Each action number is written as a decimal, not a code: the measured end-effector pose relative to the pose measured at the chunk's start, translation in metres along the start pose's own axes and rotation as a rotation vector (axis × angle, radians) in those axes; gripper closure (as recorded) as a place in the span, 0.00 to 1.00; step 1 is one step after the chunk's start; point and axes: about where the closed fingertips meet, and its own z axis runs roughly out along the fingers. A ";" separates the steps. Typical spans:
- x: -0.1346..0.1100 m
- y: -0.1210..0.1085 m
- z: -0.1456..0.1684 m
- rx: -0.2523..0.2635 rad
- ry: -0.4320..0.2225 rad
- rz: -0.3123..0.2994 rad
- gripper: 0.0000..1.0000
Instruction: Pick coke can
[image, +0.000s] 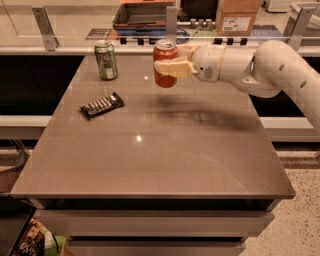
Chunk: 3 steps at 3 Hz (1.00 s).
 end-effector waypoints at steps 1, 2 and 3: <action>-0.038 -0.002 -0.007 0.018 0.007 -0.063 1.00; -0.083 0.002 -0.010 0.042 0.036 -0.144 1.00; -0.083 0.002 -0.010 0.042 0.036 -0.145 1.00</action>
Offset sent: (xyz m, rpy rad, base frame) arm -0.0128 -0.0091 0.0981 -0.1082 -0.1427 -0.0602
